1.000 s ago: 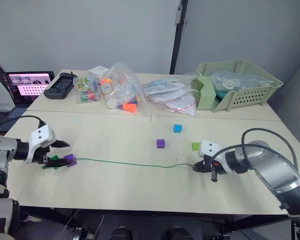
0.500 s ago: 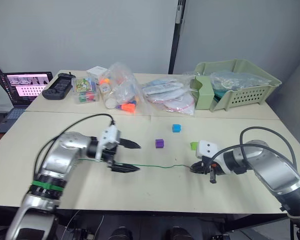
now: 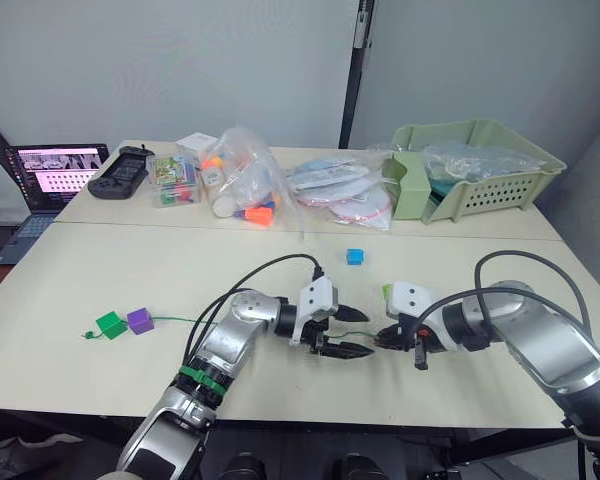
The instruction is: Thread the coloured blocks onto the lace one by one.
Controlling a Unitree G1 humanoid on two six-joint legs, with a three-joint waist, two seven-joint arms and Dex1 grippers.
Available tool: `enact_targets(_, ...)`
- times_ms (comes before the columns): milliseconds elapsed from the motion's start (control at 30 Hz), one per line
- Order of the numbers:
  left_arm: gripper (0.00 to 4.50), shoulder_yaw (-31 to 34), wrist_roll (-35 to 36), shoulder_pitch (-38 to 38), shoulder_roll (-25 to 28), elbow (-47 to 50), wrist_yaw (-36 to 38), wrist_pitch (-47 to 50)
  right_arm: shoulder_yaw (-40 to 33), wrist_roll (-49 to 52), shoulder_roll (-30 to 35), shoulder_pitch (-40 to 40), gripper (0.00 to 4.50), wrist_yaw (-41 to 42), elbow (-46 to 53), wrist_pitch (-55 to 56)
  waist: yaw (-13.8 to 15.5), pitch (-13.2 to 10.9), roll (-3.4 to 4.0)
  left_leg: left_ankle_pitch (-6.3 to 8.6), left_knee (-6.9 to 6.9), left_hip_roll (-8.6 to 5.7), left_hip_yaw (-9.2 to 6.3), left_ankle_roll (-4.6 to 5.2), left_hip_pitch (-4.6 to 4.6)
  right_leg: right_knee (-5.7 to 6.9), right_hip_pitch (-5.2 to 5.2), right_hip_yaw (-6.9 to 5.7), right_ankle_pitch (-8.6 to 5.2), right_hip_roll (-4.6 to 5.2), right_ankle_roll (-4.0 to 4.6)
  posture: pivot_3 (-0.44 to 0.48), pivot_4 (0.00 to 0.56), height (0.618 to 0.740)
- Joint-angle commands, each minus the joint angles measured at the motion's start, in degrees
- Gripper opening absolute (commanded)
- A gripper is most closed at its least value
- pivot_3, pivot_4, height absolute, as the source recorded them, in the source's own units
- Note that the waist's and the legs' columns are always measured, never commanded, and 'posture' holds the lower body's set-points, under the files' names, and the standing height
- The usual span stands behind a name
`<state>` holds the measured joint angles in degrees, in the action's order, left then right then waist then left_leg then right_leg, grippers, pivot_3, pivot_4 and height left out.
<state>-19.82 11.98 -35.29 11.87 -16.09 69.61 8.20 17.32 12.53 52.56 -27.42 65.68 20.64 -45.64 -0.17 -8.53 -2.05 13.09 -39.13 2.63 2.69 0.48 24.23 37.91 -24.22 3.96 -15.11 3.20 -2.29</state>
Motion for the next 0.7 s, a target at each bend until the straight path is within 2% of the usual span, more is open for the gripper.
enact_targets(33, 3.02, -0.21, -0.13, -0.43, -0.33, 0.83, 0.08, -1.12, -1.18, 0.55, 0.64, -0.61, 0.0, -0.32, 1.62, -0.33, 0.0, 0.0, 0.0, 0.0, 0.0, 0.0, -0.01, 0.0, 0.0, 0.0, 0.0, 0.0, 0.0, 0.0, 0.0, 0.0, 0.15, 0.732)
enact_targets(400, 3.02, -1.27, -1.64, -0.75, -0.55, -0.67, 0.03, -1.69, -1.11, 0.7, 0.45, -1.06, 0.0, -0.75, 1.63, -0.73, 0.03, 0.0, 0.0, 0.0, 0.0, -0.01, -0.02, 0.0, 0.0, -0.01, 0.01, -0.01, 0.0, 0.01, 0.0, 0.0, 0.15, 0.732)
enact_targets(500, 2.21, -1.09, -1.25, -1.07, -0.97, -0.98, 0.31, -1.5, -1.14, 0.74, 0.43, -1.12, 0.0, -0.79, 1.56, -0.77, 0.03, 0.0, 0.0, 0.0, 0.0, -0.01, -0.03, 0.0, 0.0, -0.01, 0.01, -0.01, 0.0, 0.01, 0.0, 0.0, 0.15, 0.732)
enact_targets(700, 0.21, -0.6, -0.41, -1.26, -1.89, -0.9, 0.73, -0.99, -1.07, 0.81, 0.44, -1.03, 0.0, -0.82, 1.87, -1.04, 0.01, 0.0, 0.0, 0.0, 0.0, -0.01, -0.04, 0.0, 0.0, -0.01, 0.01, -0.01, 0.0, 0.0, 0.0, 0.0, 0.15, 0.732)
